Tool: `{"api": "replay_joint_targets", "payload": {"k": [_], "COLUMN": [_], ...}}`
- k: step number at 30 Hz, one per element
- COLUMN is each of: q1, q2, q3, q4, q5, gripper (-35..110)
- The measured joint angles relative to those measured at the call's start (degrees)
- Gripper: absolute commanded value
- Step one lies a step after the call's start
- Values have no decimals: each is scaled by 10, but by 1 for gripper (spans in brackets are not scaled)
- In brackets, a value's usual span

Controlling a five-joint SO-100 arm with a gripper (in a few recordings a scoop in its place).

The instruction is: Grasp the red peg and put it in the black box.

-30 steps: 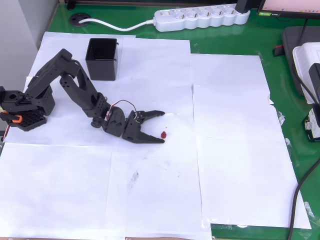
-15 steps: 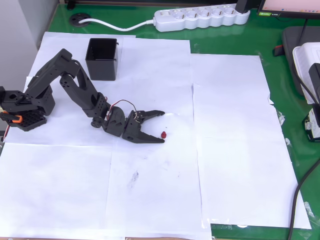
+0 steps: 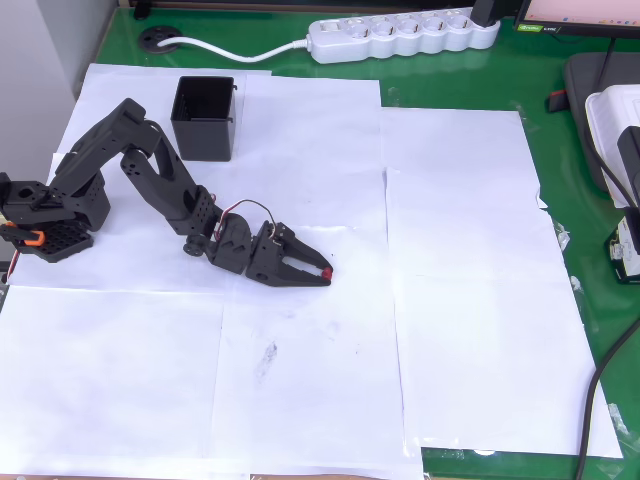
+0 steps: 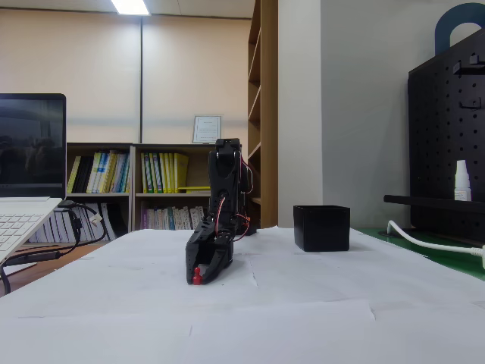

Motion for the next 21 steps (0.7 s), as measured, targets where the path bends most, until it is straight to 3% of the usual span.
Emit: {"api": "replay_joint_targets", "payload": {"k": [14,18,21], "q1": [1,1,3], "q2": [-33,-116,-213], "q3": [-32,-64,-81], "q4": [3,91,229], "q5": [56,116,163], "gripper": [0,0,0]}}
